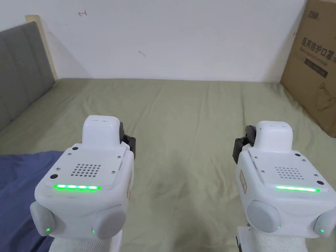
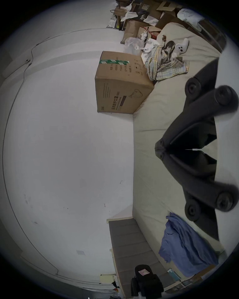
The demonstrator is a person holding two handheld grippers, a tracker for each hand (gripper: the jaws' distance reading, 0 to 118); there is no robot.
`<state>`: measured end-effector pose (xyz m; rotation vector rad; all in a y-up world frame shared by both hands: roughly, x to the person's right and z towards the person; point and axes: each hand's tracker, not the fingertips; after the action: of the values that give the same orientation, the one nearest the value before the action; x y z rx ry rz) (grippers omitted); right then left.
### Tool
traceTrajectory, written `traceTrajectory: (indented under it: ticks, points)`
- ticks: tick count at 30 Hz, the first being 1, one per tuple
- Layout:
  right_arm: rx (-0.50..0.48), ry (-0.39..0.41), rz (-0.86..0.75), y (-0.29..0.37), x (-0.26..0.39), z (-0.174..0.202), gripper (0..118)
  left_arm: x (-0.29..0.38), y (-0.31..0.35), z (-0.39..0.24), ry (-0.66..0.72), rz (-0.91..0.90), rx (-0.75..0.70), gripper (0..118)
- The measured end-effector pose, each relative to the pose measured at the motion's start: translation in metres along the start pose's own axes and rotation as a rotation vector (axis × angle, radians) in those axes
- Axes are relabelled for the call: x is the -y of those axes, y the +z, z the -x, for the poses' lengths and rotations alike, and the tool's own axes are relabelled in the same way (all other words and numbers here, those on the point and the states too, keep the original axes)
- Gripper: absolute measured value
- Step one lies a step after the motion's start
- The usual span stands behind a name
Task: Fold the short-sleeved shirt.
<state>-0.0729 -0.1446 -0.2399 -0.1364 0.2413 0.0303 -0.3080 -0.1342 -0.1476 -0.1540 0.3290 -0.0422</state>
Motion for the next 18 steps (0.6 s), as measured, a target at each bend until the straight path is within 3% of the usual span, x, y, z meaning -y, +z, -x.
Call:
traceTrajectory:
  ticks: [4,14,18]
  points:
    - [-0.073,0.032,0.005,-0.007,-0.005,0.025,1,-0.003,0.005,0.022,0.018,0.009,-0.056,0]
    - [-0.409,0.050,0.063,-0.020,-0.001,0.137,1,0.004,0.054,0.125,0.061,0.080,-0.346,0]
    - [-0.500,0.116,0.085,-0.014,0.007,0.183,1,0.009,0.069,0.154,0.074,0.106,-0.418,0]
